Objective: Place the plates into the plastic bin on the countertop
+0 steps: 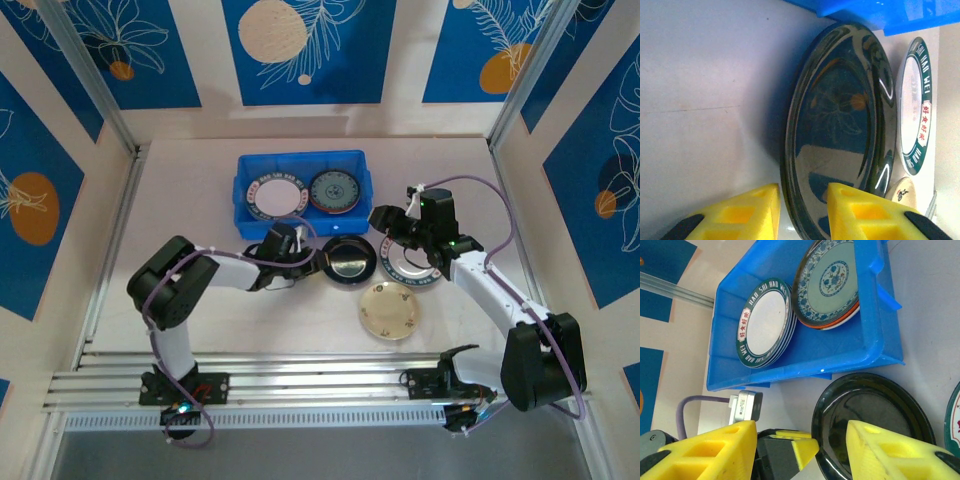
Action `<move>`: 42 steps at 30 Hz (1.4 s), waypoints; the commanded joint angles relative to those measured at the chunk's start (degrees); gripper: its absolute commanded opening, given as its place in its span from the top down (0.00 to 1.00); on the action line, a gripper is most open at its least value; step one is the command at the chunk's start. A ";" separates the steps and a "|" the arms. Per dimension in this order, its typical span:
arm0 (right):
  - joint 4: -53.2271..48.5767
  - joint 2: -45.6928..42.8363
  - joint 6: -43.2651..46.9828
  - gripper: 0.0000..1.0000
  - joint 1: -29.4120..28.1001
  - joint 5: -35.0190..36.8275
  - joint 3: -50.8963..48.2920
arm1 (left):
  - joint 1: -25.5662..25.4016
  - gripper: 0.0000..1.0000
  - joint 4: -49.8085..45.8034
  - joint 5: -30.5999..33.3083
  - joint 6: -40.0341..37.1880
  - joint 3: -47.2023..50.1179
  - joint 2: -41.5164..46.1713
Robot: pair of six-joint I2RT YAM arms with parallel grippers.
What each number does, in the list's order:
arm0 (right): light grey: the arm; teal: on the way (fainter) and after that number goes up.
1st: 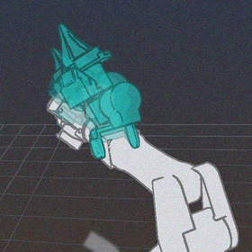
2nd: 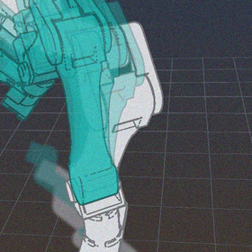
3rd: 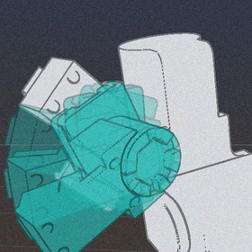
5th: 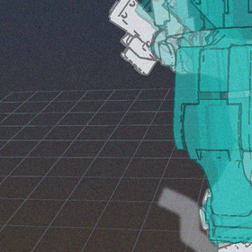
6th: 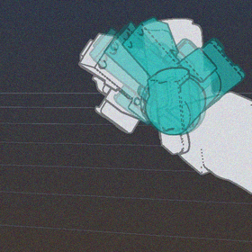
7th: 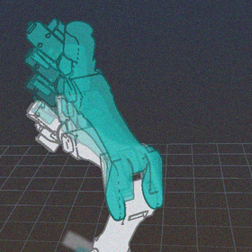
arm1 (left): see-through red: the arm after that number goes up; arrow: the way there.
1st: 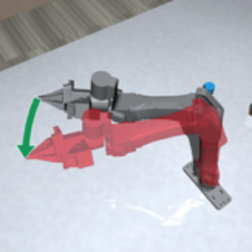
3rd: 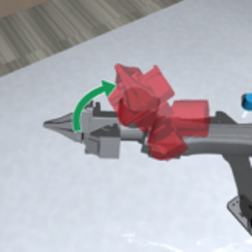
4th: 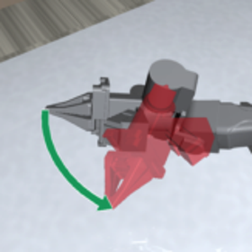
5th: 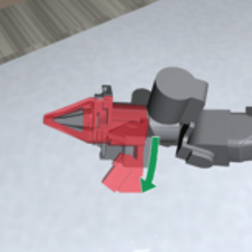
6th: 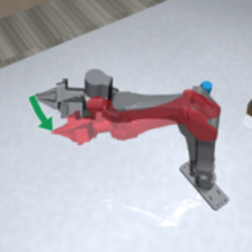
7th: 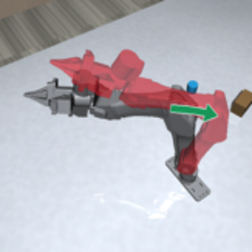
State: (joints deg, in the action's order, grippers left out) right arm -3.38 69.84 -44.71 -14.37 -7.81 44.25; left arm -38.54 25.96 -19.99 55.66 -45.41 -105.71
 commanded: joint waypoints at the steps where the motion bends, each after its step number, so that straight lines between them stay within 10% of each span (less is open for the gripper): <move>1: 1.00 -0.66 -0.47 0.49 0.31 -1.07 -0.81 | -0.71 0.69 0.54 -1.51 0.51 -1.68 -1.17; 11: 1.50 0.02 -0.60 0.49 0.35 -1.31 -1.24 | -0.64 0.74 0.66 -2.52 1.15 -3.55 -3.91; 21: 1.04 -0.55 0.29 0.50 0.25 -1.72 -1.72 | -0.21 1.00 -0.82 -2.08 0.82 -3.18 -2.69; 42: -15.08 4.58 16.40 0.52 -2.04 -15.64 7.25 | 5.13 1.00 -25.32 -4.19 -15.36 -3.00 27.51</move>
State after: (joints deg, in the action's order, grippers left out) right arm -16.38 73.56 -30.44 -15.49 -19.77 50.50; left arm -34.15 4.03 -21.93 43.18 -47.00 -79.96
